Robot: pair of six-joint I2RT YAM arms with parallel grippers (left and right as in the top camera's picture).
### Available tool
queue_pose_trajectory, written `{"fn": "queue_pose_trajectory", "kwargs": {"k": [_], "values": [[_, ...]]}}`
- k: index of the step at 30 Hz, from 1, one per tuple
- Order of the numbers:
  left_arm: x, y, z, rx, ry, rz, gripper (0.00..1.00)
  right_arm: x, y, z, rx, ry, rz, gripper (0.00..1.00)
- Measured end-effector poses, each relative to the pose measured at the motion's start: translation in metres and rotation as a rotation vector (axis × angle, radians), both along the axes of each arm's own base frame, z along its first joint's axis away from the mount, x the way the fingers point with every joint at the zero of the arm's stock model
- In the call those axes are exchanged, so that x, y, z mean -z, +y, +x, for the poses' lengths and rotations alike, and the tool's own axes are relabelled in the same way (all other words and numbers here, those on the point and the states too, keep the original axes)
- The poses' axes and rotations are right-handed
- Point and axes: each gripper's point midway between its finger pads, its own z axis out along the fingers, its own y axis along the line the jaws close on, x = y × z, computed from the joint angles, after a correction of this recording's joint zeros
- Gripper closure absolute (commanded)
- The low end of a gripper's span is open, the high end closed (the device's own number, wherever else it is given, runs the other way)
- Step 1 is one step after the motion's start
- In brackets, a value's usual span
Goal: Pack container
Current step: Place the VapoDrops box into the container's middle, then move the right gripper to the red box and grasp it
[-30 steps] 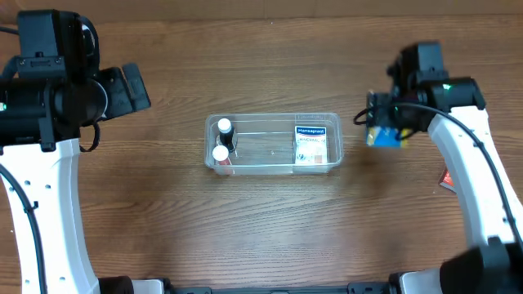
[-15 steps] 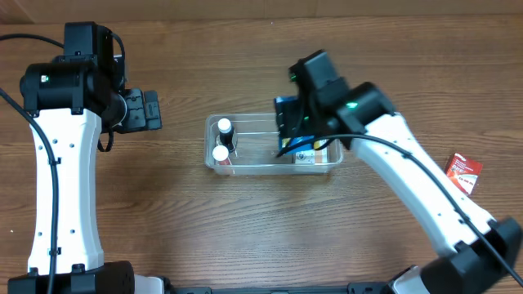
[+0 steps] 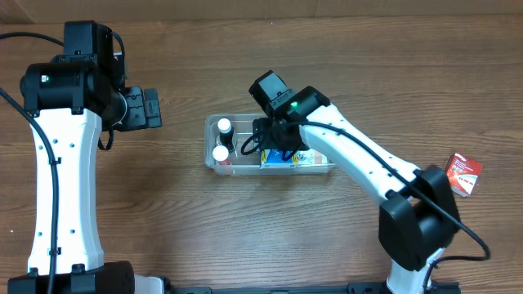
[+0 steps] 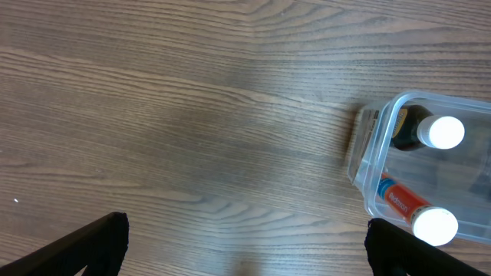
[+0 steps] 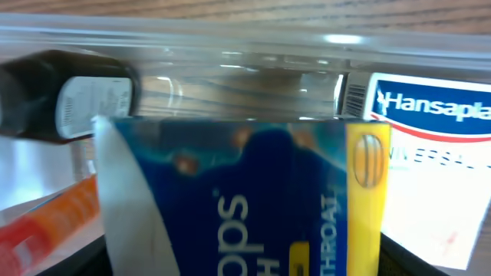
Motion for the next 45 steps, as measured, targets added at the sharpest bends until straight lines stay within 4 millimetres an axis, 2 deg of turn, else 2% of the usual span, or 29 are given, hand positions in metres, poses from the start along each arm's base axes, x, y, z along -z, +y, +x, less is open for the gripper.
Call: {"fn": "queue_pose_trajectory", "kwargs": {"k": [5, 9, 12, 14, 15, 25, 28, 30, 32, 34, 35, 36, 38, 39, 40, 41, 43, 45], "values": [[0.0, 0.0, 0.0, 0.0, 0.0, 0.0, 0.0, 0.016, 0.004, 0.006, 0.001, 0.005, -0.006, 0.24], [0.0, 0.0, 0.0, 0.0, 0.0, 0.0, 0.0, 0.02, 0.007, 0.011, 0.001, -0.004, 0.001, 0.23], [0.0, 0.0, 0.0, 0.0, 0.0, 0.0, 0.0, 0.019, 0.008, 0.012, 0.001, -0.01, 0.006, 0.18], [0.0, 0.0, 0.0, 0.0, -0.001, 0.0, 0.0, 0.019, 0.008, 0.012, 0.001, -0.011, 0.007, 0.1], [0.0, 0.0, 0.0, 0.0, -0.001, 0.0, 0.0, 0.019, 0.008, 0.012, 0.001, -0.011, 0.006, 0.0], [0.0, 0.0, 0.001, 0.0, -0.003, 0.0, 0.0, 0.02, 0.006, 0.01, -0.013, -0.002, -0.007, 0.0], [0.0, 0.0, 0.001, 0.0, -0.003, 0.0, 0.0, 0.018, -0.005, 0.009, -0.02, -0.015, -0.06, 0.0], [0.0, 0.0, 0.001, 0.0, -0.003, 0.0, 0.0, 0.002, -0.02, 0.01, -0.012, -0.056, -0.116, 0.0], [0.0, 0.0, 0.001, 0.0, -0.003, 0.0, 0.0, -0.037, -0.039, 0.013, 0.018, -0.13, -0.135, 0.0], [0.0, 0.0, 0.001, 0.0, -0.003, 0.0, 0.0, -0.09, -0.064, 0.026, 0.09, -0.248, -0.095, 0.0], [0.0, 0.0, 0.001, 0.0, -0.003, 0.0, 0.0, -0.126, -0.09, 0.033, 0.162, -0.324, -0.066, 0.0], [0.0, 0.0, 0.001, 0.0, -0.003, 0.0, 0.0, -0.156, -0.124, 0.036, 0.249, -0.384, -0.054, 0.0], [0.0, 0.0, 0.001, 0.0, -0.003, 0.0, 0.0, -0.192, -0.205, 0.031, 0.45, -0.44, -0.069, 0.0], [0.0, 0.0, 0.001, 0.0, -0.003, 0.0, 0.0, -0.199, -0.243, 0.025, 0.55, -0.444, -0.094, 0.0], [0.0, 0.0, 0.001, 0.0, -0.003, 0.0, 0.0, -0.2, -0.267, 0.02, 0.608, -0.433, -0.112, 0.0], [0.0, 0.0, 0.001, 0.0, -0.003, 0.0, 0.0, -0.195, -0.314, 0.009, 0.719, -0.393, -0.151, 0.0], [0.0, 0.0, 0.001, 0.0, -0.006, 0.0, 0.0, -0.176, -0.358, 0.001, 0.79, -0.323, -0.178, 0.0], [-0.001, 0.0, 0.002, 0.0, -0.008, 0.0, 0.0, -0.154, -0.382, -0.006, 0.813, -0.245, -0.178, 0.0]]}}
